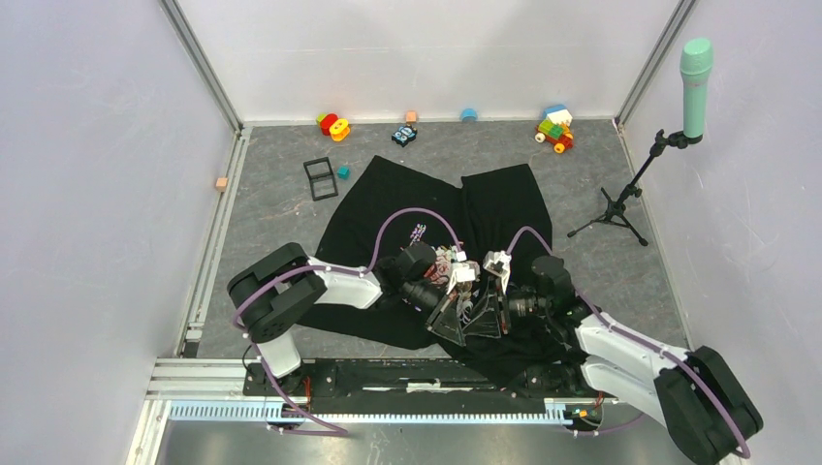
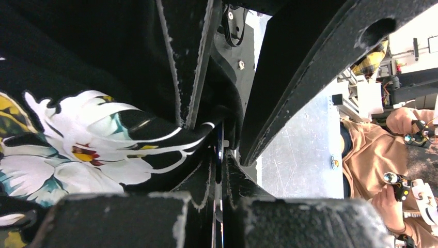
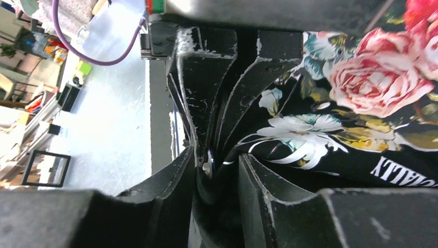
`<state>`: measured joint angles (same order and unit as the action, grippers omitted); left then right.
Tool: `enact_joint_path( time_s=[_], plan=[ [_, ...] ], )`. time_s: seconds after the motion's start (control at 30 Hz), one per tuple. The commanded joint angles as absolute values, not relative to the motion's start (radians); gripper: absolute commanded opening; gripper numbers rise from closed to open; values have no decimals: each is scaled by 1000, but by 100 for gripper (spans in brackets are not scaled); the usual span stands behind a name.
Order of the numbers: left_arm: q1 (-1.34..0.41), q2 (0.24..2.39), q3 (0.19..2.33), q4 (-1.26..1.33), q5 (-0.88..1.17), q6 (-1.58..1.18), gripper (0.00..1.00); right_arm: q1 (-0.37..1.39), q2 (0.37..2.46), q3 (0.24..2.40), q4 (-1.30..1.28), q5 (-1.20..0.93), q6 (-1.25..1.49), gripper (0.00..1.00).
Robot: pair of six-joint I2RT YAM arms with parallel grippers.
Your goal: Pin the brooch onto the clothing
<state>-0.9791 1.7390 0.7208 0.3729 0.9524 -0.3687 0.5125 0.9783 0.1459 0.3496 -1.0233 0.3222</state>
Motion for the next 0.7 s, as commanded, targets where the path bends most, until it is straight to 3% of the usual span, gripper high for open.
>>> enact_joint_path(
  time_s=[0.0,0.17,0.67],
  plan=[
    [-952,1674,728,410,1020,-344,2,509,896,190,328,-940,282,45],
    [-943,1643,730,334,1000,-294,2,508,819,176,337,-920,292,61],
    [-928,1617,723,334,1002,-300,2,448,710,122,351,-991,334,70]
  ],
)
